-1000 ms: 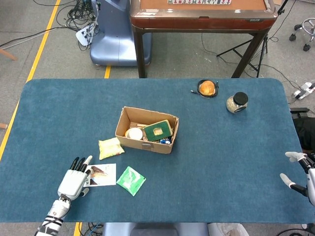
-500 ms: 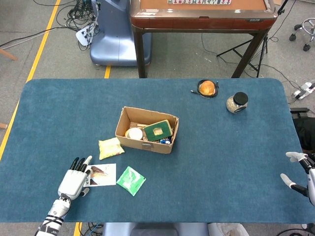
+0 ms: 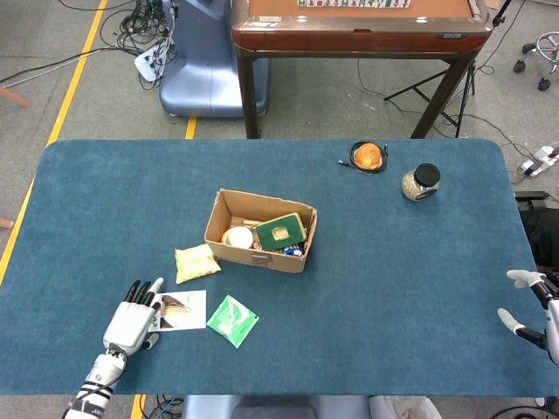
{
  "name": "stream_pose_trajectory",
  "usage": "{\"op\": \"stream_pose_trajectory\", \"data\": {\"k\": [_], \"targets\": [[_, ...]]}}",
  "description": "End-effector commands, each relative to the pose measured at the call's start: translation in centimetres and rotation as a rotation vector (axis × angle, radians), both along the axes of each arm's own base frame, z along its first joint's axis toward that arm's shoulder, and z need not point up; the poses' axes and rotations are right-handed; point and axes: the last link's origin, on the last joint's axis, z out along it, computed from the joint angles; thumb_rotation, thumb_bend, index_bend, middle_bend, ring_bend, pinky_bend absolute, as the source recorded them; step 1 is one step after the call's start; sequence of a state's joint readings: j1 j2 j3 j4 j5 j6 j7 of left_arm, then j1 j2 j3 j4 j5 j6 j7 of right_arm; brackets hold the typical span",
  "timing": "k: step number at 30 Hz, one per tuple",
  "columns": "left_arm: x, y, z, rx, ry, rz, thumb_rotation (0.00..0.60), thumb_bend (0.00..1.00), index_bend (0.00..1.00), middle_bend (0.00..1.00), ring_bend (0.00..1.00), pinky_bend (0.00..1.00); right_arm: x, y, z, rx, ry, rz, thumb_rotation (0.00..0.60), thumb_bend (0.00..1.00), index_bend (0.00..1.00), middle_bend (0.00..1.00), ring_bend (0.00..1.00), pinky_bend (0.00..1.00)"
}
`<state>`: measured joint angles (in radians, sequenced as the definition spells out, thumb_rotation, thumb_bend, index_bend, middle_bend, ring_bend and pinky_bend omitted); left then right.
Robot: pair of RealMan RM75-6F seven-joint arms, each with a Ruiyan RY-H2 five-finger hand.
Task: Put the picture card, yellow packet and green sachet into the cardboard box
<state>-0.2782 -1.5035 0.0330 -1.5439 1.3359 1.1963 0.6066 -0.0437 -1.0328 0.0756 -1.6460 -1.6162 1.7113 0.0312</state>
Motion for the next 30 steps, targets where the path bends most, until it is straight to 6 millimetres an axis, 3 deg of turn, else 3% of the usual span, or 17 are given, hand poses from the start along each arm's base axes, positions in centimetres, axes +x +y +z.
{"op": "stream_pose_trajectory", "data": {"k": [1, 9, 30], "targets": [[-0.03, -0.01, -0.08, -0.003, 0.003, -0.001, 0.6, 0.15, 0.38, 0.0, 0.0, 0.0, -0.01, 0.02, 0.02, -0.001, 0.0, 0.0, 0.6, 0.05, 0.39, 0.48, 0.36, 0.42], [-0.04, -0.01, -0.26, -0.007, -0.008, -0.002, 0.6, 0.16, 0.4, 0.0, 0.0, 0.0, -0.02, 0.01, 0.0, 0.0, 0.0, 0.0, 0.6, 0.05, 0.39, 0.48, 0.36, 0.42], [0.26, -0.54, -0.11, -0.088, -0.077, -0.083, 0.6, 0.44, 0.41, 0.0, 0.0, 0.0, -0.08, 0.02, 0.02, 0.001, -0.001, -0.001, 0.6, 0.05, 0.39, 0.48, 0.36, 0.42]]}}
